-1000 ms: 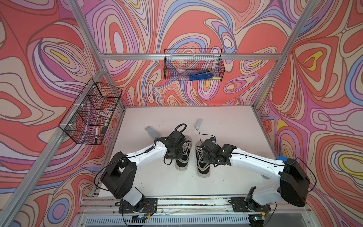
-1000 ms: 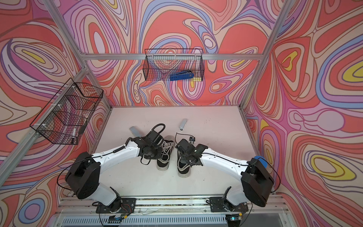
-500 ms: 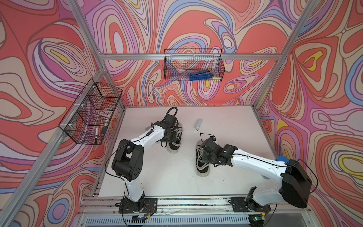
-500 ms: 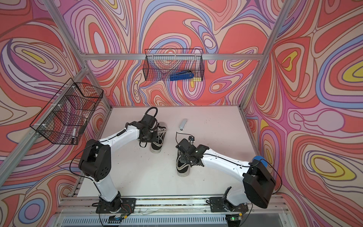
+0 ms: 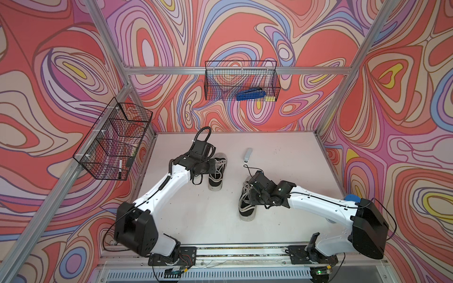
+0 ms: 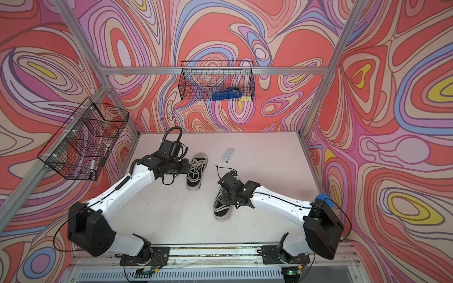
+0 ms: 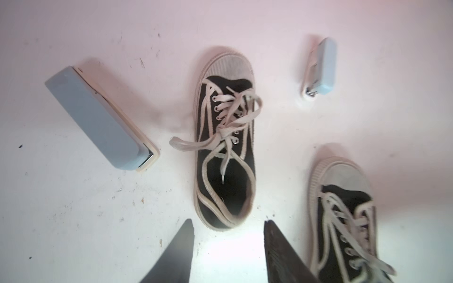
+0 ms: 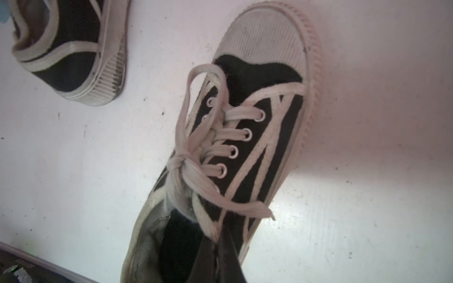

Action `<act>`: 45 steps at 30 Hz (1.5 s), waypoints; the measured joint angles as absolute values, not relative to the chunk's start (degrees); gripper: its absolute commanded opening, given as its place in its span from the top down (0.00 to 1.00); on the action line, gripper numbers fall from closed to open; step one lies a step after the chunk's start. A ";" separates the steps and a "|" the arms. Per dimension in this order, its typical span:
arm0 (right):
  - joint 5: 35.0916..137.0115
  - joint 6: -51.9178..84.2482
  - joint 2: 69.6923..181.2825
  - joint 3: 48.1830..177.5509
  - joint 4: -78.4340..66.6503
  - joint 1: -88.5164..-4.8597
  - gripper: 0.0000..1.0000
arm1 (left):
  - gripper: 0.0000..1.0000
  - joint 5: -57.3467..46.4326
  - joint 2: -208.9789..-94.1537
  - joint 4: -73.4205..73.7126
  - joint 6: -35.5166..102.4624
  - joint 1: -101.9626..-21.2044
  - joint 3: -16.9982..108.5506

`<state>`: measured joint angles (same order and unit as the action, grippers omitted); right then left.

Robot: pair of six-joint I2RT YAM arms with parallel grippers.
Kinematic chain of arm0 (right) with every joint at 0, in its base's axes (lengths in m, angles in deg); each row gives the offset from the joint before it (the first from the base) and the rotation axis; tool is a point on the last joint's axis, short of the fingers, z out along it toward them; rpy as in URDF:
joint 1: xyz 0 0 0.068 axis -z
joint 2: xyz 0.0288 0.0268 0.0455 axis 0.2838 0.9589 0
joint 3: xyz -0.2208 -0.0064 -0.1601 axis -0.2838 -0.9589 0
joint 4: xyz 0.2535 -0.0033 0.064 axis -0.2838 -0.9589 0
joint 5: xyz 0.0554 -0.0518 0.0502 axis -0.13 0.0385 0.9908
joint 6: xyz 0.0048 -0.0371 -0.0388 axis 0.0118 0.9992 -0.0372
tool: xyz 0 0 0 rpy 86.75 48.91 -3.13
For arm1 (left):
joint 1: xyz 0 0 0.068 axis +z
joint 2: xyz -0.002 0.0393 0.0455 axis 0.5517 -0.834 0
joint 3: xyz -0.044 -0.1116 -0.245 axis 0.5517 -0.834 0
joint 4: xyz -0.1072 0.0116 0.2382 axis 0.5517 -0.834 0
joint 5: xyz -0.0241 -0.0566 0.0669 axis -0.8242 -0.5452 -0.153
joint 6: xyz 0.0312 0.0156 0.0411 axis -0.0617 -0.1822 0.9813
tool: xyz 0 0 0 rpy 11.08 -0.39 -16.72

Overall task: Remove the insole from the shoe
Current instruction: Move the shoe to the center of the board, then place the shoe at the center of the board, then untie the shoelace on the shoe.

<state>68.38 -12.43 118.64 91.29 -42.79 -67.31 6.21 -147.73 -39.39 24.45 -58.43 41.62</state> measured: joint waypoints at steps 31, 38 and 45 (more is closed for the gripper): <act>67.35 -4.32 112.76 92.45 -47.18 -67.27 0.70 | 0.44 -5.37 -138.72 -31.32 11.54 -82.94 17.58; 70.54 0.56 113.81 87.29 -44.64 -64.69 0.68 | 0.45 -7.80 -142.55 -30.01 12.61 -81.89 19.59; 73.15 3.57 118.73 86.24 -40.14 -64.69 0.67 | 0.50 -9.87 -147.03 -28.64 13.28 -80.99 21.66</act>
<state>73.15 3.57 118.73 86.24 -40.14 -64.69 -9.87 -147.03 -28.64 13.28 -80.99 21.66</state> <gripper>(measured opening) 0.337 0.525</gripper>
